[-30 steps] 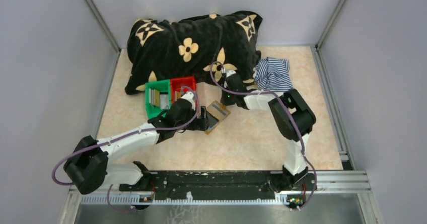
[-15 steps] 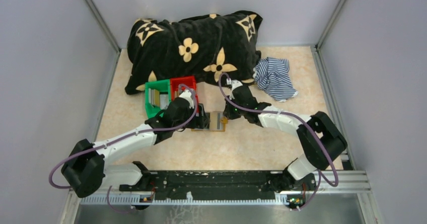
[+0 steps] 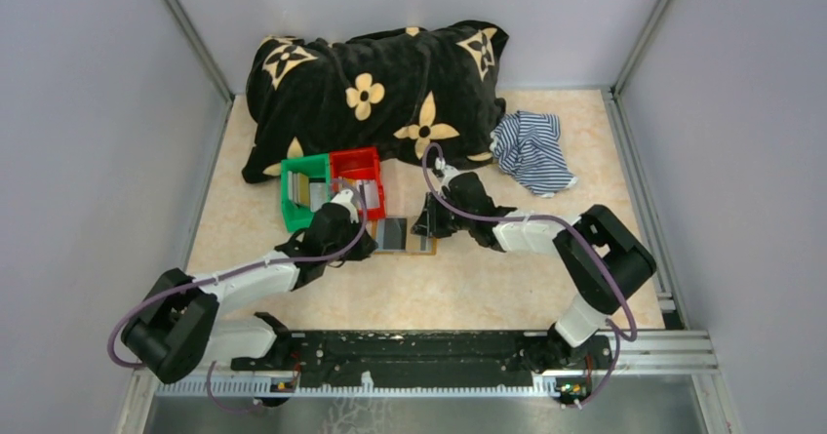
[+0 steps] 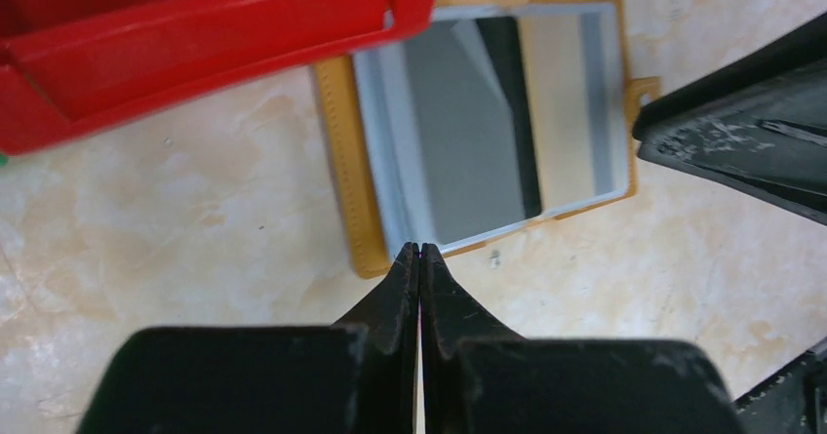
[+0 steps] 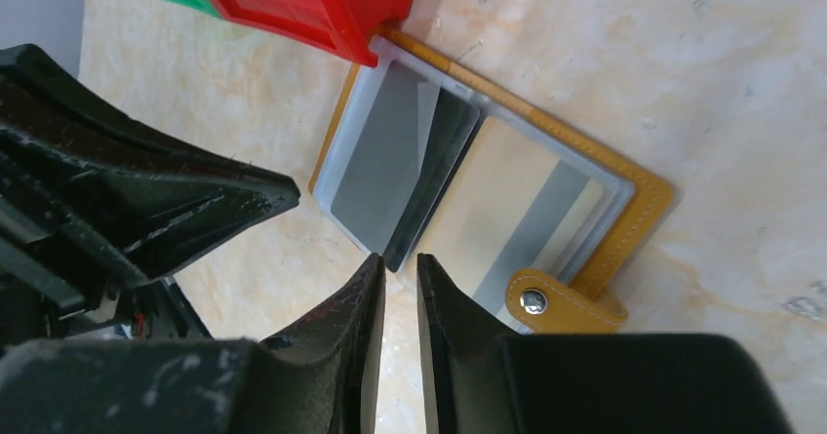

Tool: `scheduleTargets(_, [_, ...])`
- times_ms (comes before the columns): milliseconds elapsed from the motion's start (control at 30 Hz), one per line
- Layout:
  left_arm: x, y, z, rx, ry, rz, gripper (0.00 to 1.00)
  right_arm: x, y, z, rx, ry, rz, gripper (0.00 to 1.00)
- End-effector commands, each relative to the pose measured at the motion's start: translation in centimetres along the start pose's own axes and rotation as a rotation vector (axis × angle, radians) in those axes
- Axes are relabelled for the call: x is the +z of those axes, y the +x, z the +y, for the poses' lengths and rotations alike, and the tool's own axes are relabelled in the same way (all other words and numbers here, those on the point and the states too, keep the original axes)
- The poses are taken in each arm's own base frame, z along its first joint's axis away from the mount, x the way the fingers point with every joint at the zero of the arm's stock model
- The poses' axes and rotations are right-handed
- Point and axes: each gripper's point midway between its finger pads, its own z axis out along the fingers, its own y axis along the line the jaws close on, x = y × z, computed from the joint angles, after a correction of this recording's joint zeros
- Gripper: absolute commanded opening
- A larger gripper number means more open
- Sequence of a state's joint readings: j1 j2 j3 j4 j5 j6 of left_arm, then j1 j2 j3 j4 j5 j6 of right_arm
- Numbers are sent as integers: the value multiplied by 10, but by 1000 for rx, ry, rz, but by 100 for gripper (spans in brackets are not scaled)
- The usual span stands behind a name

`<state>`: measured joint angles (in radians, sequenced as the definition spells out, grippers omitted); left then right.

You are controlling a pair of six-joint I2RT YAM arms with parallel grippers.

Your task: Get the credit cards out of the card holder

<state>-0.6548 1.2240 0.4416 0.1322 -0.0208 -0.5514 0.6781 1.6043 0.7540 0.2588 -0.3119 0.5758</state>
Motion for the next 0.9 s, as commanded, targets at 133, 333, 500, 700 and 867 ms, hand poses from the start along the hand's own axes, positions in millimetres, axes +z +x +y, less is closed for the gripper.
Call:
scheduleTargets(133, [10,4,8,-26,24,-7,0,10,-14,32,-5,-136,-35,20])
scheduleTargets(333, [7,-6,-4,-19,85,-31,0,20,-2,21,13,-114,-3,21])
scheduleTargets(500, [11,-15,-6,-6,85,-24,0,24,4,17,25,-111,9,21])
scheduleTargets(700, [22,-17,-3,1,94,-16,0,27,9,13,27,-103,21,21])
scheduleTargets(867, [38,7,8,-21,83,56,0,27,6,13,26,-99,17,29])
